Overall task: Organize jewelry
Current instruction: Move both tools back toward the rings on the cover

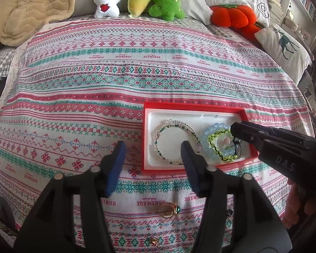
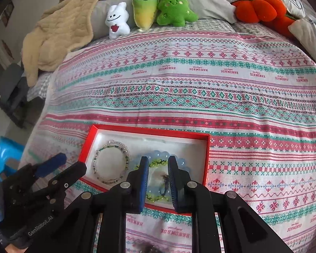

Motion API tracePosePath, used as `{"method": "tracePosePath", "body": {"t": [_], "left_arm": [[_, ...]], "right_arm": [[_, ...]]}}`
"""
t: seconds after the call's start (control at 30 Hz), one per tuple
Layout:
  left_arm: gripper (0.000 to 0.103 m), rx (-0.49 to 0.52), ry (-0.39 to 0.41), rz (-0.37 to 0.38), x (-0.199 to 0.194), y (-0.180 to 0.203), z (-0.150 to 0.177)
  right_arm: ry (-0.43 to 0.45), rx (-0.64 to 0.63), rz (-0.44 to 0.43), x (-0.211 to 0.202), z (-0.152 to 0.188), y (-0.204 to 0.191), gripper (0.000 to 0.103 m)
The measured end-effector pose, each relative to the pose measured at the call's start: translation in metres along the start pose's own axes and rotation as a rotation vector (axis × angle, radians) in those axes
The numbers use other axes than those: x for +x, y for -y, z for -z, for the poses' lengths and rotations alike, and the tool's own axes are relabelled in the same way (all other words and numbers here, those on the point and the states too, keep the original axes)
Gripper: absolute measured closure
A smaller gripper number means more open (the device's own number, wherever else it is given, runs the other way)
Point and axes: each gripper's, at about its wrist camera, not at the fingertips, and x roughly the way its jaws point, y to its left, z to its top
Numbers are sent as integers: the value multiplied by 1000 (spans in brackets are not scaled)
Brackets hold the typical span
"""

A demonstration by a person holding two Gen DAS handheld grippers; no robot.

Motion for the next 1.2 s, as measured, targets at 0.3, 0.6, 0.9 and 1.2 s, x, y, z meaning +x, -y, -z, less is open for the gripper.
{"method": "tracePosePath", "body": {"t": [0.3, 0.6, 0.9, 1.2], "left_arm": [[28, -15, -44, 28, -14, -10, 16], [22, -23, -97, 51, -21, -21, 40], [20, 45, -165, 64, -14, -19, 73], [20, 157, -212, 66, -1, -10, 104]], "right_arm": [[-3, -31, 16, -21, 14, -1, 70], [27, -57, 27, -47, 38, -3, 33], [12, -92, 46, -52, 69, 9, 24], [-36, -205, 77, -39, 106, 5, 23]]}}
